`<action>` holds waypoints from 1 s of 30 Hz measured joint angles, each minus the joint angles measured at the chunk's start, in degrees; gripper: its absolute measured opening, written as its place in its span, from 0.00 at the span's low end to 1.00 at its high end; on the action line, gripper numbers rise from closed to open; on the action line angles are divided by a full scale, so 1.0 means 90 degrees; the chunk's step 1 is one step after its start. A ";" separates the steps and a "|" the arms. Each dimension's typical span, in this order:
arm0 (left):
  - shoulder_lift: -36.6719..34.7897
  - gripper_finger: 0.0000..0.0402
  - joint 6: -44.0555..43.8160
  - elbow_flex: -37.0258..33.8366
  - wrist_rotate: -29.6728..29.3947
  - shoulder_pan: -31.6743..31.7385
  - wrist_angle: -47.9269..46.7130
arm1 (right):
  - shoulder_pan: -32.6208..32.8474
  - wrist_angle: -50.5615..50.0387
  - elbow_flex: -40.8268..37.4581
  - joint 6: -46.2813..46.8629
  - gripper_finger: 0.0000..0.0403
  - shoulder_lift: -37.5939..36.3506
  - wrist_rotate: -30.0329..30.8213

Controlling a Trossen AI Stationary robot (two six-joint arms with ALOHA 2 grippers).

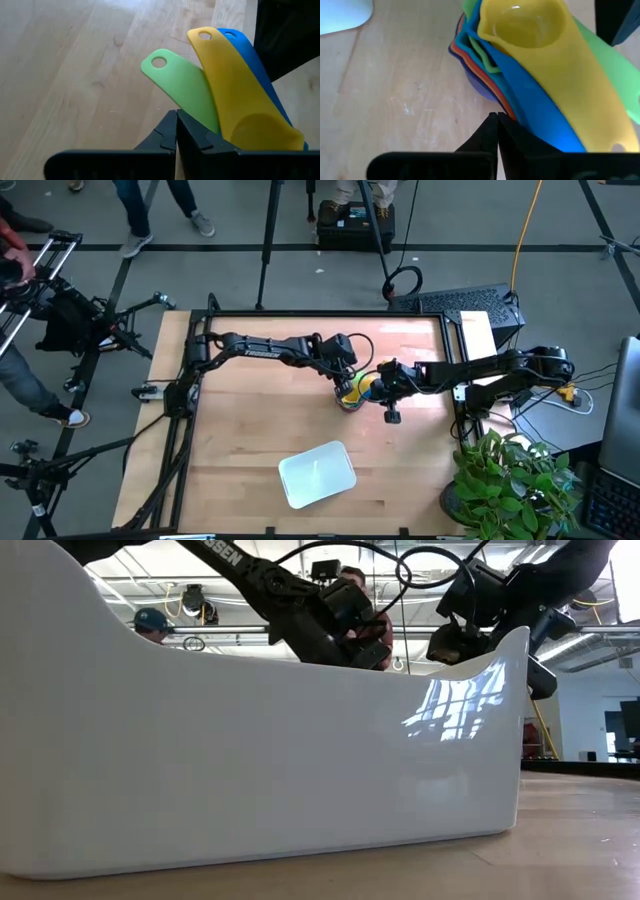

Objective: Nest measuring cups in basket
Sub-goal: Adjust the stacked measuring cups

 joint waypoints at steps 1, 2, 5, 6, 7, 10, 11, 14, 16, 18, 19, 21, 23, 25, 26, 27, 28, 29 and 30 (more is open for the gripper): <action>0.0000 0.02 0.0001 0.0000 0.0000 0.0000 0.0034 | -0.0016 0.0002 0.0000 -0.0021 0.01 0.0000 -0.0002; 0.0002 0.02 0.0001 0.0000 0.0004 0.0000 0.0083 | -0.0027 0.0002 0.0000 -0.0036 0.01 0.0000 -0.0002; 0.0003 0.01 0.0049 0.0000 0.0118 0.0000 0.0250 | -0.0030 0.0018 0.0000 -0.0063 0.01 0.0000 -0.0002; 0.0002 0.01 0.0051 0.0000 0.0185 -0.0007 0.0302 | -0.0028 0.0028 0.0000 -0.0071 0.01 0.0000 -0.0002; 0.0002 0.02 0.0059 0.0000 0.0233 -0.0016 0.0330 | -0.0028 0.0035 0.0000 -0.0085 0.01 0.0000 -0.0002; 0.0005 0.02 0.0150 0.0000 0.0250 -0.0078 0.0434 | -0.0059 0.0036 0.0000 -0.0108 0.01 0.0000 -0.0002; 0.0005 0.02 0.0174 0.0000 0.0256 -0.0093 0.0435 | -0.0073 0.0036 0.0000 -0.0109 0.01 0.0000 0.0001; 0.0007 0.01 0.0221 0.0000 0.0259 -0.0131 0.0405 | -0.0145 0.0036 0.0000 -0.0136 0.01 0.0000 0.0008; 0.0007 0.02 0.0197 0.0000 0.0202 -0.0129 0.0341 | -0.0178 0.0035 0.0000 -0.0136 0.01 0.0000 0.0010; -0.0039 0.02 0.0145 0.0000 0.0084 -0.0073 0.0180 | -0.0190 0.0029 0.0000 -0.0123 0.01 0.0000 0.0001; -0.0063 0.02 0.0120 -0.0001 0.0053 -0.0033 0.0078 | -0.0190 0.0018 0.0000 -0.0106 0.01 0.0000 -0.0002; -0.0165 0.01 0.0117 -0.0002 0.0001 0.0057 0.0059 | -0.0183 -0.0019 0.0000 -0.0105 0.01 -0.0002 -0.0006; -0.0267 0.01 0.0097 -0.0002 -0.0079 0.0124 0.0099 | -0.0183 -0.0024 0.0000 -0.0099 0.01 -0.0002 -0.0021; -0.0332 0.02 0.0041 -0.0001 -0.0187 0.0164 0.0053 | -0.0183 -0.0026 -0.0001 -0.0098 0.01 -0.0002 -0.0021; -0.0334 0.02 0.0015 0.0000 -0.0272 0.0180 0.0006 | -0.0183 -0.0029 -0.0002 -0.0091 0.01 -0.0002 -0.0021; -0.0327 0.02 -0.0001 0.0000 -0.0316 0.0188 -0.0086 | -0.0183 -0.0022 -0.0002 -0.0087 0.01 -0.0002 -0.0021; -0.0316 0.02 -0.0031 0.0000 -0.0332 0.0192 -0.0227 | -0.0183 -0.0029 -0.0002 -0.0087 0.01 -0.0002 -0.0021; -0.0313 0.02 -0.0052 -0.0002 -0.0353 0.0192 -0.0366 | -0.0183 -0.0046 -0.0002 -0.0087 0.01 -0.0002 -0.0023; -0.0313 0.01 -0.0072 -0.0002 -0.0402 0.0192 -0.0508 | -0.0183 -0.0044 -0.0002 -0.0087 0.01 -0.0002 -0.0023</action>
